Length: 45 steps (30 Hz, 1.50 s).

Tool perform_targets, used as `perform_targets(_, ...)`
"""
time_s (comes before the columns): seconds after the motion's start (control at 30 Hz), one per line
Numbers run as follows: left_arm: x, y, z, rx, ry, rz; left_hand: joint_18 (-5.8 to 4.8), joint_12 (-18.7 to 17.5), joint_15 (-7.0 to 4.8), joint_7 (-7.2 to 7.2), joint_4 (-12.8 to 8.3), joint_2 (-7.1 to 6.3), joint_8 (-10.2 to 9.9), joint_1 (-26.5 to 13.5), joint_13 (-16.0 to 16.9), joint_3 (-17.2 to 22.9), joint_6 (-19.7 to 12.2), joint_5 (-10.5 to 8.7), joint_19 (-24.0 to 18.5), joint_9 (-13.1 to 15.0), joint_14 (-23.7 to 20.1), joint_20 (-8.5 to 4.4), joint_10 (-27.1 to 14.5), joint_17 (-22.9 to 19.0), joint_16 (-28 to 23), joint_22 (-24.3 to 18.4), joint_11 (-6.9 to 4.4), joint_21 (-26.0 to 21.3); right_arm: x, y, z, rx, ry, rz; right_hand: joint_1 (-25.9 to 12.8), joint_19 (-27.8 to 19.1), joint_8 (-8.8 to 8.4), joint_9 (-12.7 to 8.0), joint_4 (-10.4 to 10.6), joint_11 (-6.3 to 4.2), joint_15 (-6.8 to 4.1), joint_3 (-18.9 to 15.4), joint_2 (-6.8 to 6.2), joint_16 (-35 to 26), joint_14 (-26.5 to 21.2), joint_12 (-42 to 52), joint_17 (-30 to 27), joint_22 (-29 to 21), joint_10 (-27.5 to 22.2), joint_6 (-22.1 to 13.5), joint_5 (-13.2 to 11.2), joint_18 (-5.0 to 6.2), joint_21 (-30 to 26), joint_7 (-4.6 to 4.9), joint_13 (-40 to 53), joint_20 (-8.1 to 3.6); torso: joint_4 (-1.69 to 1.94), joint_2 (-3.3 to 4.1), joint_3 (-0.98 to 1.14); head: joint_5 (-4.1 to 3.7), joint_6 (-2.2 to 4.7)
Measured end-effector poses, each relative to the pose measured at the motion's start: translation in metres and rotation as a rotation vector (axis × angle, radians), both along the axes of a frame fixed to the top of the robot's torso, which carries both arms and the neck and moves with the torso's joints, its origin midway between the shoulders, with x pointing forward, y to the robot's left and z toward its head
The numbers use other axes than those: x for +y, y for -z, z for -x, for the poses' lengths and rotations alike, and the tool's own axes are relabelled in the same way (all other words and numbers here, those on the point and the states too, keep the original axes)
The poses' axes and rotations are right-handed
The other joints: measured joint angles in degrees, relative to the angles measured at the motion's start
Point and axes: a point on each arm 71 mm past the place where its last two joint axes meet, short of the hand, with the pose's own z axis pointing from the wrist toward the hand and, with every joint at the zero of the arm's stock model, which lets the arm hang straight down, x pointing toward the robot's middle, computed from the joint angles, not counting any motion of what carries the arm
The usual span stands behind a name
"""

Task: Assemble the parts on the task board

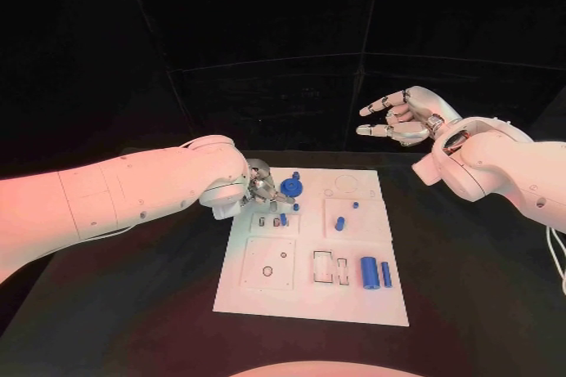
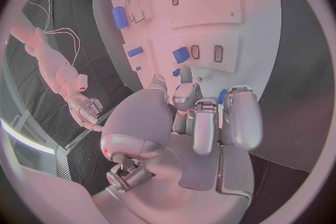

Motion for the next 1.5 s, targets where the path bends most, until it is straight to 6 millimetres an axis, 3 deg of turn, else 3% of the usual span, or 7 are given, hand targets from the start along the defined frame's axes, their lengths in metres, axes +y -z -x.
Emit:
perform_targets(0.97,-0.011,0.014,-0.001,0.055,0.044,-0.082,0.00,0.00,0.01,0.00,-0.33,0.00,0.48,0.00,0.05,-0.30,-0.41,0.00,0.00,0.77,0.00,0.00,-0.01,-0.01,0.00,0.10,0.00,0.22,0.004,0.001,-0.003,0.007,-0.005,0.010,0.00,0.00,0.00,-0.05,-0.01,-0.21,0.00,-0.31,0.00,-0.07,0.00,-0.22,0.00,-0.59,-0.20,-0.21,0.55,0.00,-0.44,0.21,0.00,0.00,0.02,0.09,-0.10,-0.12,-0.85)
perform_targets(1.5,-0.016,0.015,-0.001,0.067,0.065,-0.090,0.01,0.22,0.01,0.01,-1.61,1.05,1.33,2.56,0.29,0.18,-0.83,0.00,0.00,1.82,0.00,0.00,-0.01,-0.02,0.00,0.39,0.00,0.22,0.007,0.002,-0.004,0.006,-0.008,0.013,0.00,0.00,0.00,-0.05,0.13,-0.21,0.00,-0.45,0.00,-0.25,0.00,-0.22,0.00,-0.62,-0.20,-0.21,0.84,0.00,-0.44,0.20,-0.06,0.00,0.05,0.09,-0.13,-0.14,-1.04)
